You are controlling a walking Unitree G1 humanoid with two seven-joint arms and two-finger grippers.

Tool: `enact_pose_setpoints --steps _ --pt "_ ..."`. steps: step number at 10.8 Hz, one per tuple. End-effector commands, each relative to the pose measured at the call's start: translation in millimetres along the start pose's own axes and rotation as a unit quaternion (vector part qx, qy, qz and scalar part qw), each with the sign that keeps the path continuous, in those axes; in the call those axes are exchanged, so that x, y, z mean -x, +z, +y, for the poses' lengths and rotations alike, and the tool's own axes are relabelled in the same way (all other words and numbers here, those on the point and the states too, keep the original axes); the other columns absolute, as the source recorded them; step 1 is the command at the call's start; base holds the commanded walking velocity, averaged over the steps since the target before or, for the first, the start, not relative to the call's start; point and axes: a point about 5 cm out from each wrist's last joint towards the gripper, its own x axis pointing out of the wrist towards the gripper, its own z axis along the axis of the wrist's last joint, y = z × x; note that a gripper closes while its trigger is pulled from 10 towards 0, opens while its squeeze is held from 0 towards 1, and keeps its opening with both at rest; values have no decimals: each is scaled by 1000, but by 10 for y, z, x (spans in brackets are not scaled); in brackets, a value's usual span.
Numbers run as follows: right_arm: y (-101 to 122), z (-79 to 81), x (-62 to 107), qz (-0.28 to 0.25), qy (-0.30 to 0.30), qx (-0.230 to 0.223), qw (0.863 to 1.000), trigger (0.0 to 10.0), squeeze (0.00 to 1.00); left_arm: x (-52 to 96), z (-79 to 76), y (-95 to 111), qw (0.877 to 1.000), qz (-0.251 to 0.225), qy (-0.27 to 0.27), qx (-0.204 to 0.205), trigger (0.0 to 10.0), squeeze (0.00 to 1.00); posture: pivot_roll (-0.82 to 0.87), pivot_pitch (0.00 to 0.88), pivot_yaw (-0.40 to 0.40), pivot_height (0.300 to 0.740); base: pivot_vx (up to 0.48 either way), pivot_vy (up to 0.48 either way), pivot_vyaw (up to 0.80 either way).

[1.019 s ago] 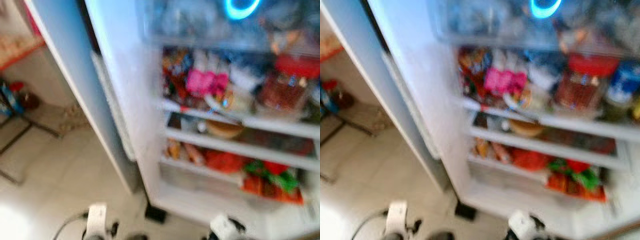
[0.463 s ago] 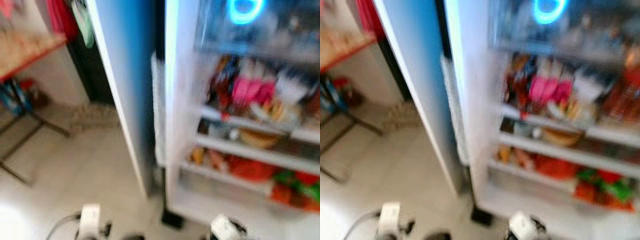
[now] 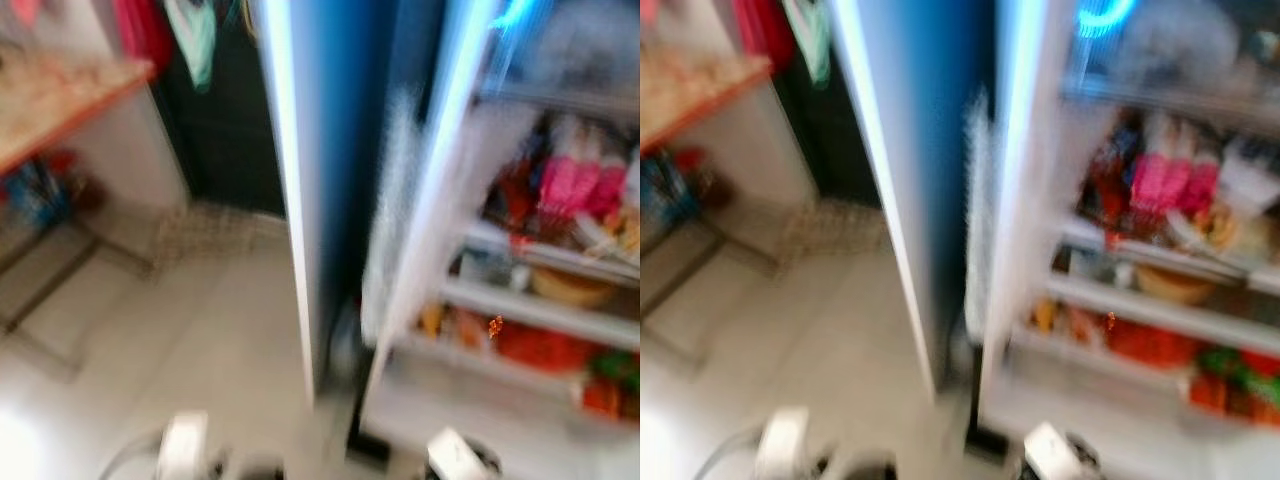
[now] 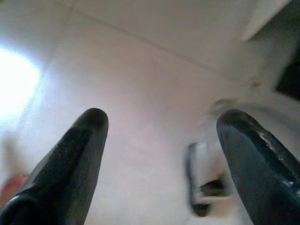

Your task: Restocking fridge

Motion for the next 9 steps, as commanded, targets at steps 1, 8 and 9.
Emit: enact_pose_setpoints --steps 1,8,9 --pt "-520 507 194 108 87 -1 990 10000 0 1 -74 -15 1000 4 -13 -6 10000 0 -97 91 88 618 0 412 0" --pt "-547 499 202 119 66 -52 989 10000 0 37 11 -150 999 23 -13 -23 10000 0 -109 22 89 618 0 309 0" --pt "-576 513 216 127 49 -114 984 10000 0 38 25 -156 999 25 -17 -22 10000 0 -108 8 93 618 0 0 0"
